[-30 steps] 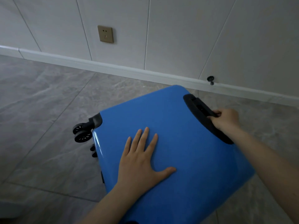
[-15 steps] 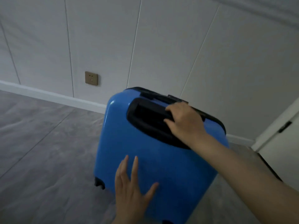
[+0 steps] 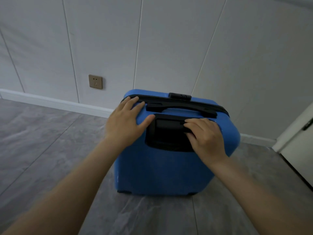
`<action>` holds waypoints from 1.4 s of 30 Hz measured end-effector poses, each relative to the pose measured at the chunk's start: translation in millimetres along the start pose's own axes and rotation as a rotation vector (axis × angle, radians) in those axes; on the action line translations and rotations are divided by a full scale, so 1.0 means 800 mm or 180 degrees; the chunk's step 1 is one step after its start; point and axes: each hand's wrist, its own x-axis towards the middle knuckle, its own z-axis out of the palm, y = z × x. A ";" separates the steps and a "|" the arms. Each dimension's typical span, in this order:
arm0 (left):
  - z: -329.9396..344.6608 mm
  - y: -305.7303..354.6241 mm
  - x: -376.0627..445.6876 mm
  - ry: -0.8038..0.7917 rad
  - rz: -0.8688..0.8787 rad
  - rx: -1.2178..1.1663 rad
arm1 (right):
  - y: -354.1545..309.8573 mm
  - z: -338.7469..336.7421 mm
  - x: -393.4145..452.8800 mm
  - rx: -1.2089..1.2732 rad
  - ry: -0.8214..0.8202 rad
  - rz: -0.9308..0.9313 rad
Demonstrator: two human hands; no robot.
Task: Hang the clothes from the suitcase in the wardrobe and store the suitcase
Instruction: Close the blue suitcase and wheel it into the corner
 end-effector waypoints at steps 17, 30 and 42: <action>-0.093 0.062 0.048 -0.0485 -0.0593 -0.1809 | 0.052 -0.160 0.240 0.0239 0.0448 0.0160; -0.230 0.256 0.184 0.0958 -0.1187 -0.4304 | 0.110 -0.257 0.390 0.0065 0.0672 -0.0102; -0.290 0.269 0.207 -0.0120 -0.3139 -0.4242 | 0.145 -0.301 0.462 0.1228 -0.3131 0.1337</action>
